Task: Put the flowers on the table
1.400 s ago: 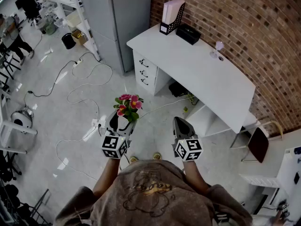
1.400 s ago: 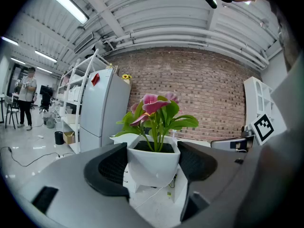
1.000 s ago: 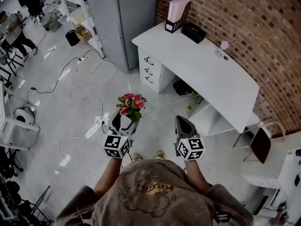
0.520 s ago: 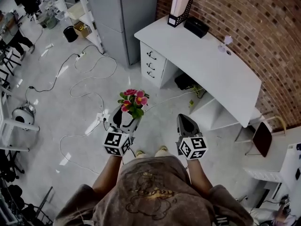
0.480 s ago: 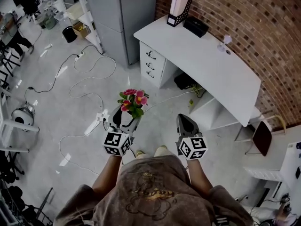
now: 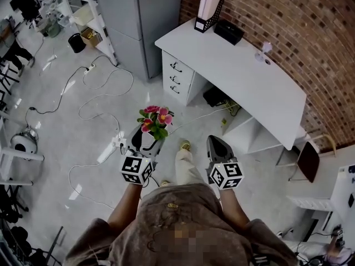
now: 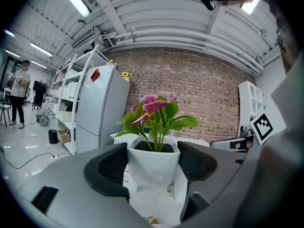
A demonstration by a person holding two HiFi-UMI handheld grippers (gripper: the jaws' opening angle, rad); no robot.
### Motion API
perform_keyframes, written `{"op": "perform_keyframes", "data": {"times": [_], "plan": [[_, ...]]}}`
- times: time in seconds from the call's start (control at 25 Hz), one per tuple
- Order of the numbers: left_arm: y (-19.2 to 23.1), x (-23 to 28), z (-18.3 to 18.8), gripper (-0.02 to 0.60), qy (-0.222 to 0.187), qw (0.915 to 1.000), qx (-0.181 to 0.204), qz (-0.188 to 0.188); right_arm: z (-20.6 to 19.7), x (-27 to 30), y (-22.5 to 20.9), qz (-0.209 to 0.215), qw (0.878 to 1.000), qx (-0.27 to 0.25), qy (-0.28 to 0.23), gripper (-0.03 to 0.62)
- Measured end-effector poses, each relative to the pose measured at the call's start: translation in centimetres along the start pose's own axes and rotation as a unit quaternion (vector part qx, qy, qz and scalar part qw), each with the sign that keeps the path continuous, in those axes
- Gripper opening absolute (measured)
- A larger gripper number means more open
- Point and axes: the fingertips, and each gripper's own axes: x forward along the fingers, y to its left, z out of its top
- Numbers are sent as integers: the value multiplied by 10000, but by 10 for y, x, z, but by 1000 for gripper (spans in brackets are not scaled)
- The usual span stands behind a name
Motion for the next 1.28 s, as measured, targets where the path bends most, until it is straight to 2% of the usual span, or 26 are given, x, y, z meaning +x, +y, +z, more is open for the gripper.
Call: {"op": "perform_keyframes", "data": {"times": [0.24,0.6,1.12,1.28], "plan": [[20,35,6,347,7,10000,1,62,7,41,-14,82,9999,59,-1,5],[53,107,29,347,44,10000,-42,76,44,120,-44,201,9998,64,-63,5],[80,237,64,347,95,9999,-31,135,98,222,-125,341,9994,16,-69,5],[85,273,79,347,-110,9997,-26,208,109,247,-153,361,9993,19,-60,5]]}}
